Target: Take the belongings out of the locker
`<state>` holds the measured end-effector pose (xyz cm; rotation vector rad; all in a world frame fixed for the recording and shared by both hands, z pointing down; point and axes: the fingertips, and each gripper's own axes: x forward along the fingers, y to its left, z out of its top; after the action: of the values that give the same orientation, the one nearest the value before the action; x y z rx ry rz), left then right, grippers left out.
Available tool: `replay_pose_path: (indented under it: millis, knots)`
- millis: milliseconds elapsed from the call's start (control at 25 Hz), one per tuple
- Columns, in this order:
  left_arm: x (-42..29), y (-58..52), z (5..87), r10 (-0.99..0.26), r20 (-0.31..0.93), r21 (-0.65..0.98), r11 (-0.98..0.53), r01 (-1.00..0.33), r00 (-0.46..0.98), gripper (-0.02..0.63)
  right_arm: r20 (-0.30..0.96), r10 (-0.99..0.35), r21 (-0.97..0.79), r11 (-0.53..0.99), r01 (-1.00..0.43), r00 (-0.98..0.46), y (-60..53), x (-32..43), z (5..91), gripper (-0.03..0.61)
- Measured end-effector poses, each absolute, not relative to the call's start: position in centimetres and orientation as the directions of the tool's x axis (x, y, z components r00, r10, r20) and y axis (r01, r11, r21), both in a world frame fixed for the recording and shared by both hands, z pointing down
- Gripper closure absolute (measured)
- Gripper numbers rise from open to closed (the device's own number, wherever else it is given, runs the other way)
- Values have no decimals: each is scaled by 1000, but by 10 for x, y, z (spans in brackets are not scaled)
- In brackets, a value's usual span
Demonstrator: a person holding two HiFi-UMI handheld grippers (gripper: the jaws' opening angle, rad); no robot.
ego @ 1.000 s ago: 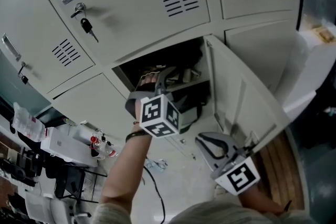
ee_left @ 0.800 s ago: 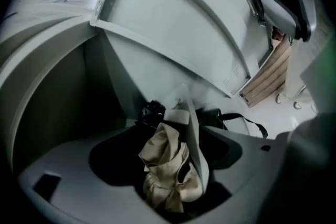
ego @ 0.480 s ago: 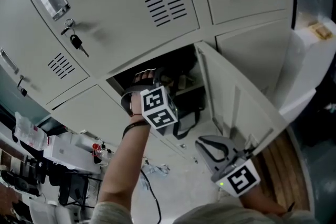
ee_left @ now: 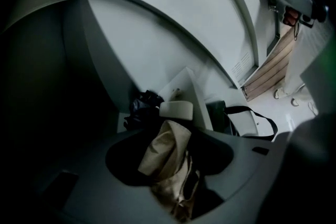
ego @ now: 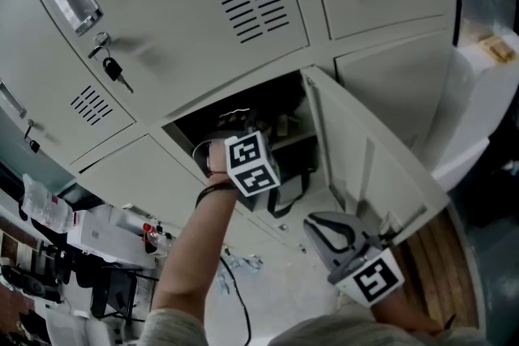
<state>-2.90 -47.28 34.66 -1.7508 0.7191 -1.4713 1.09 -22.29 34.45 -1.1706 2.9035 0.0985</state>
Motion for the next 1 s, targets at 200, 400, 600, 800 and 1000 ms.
replay_pose_path:
  millis: [200,400,600,800,1000]
  knots:
    - [-27,-469,351,-796,568,-816,-578,12,210,443,-54,-696,48,715,-698,-716,-224,11,341,574]
    - [-26,-462,347,-818,522,-841,-540,-9,242,471,-73,-695,38,714,-699,-715,-225,9,338,574]
    - [-22,-451,343,-816,496,-849,-528,-32,297,480,-79,-701,42,708,-705,-708,-225,9,337,574]
    - [-19,-438,330,-832,426,-869,-485,-95,355,485,-98,-700,45,707,-706,-707,-223,7,335,575]
    - [-18,-428,314,-849,338,-877,-441,-192,407,486,-100,-702,49,704,-708,-705,-223,4,335,574]
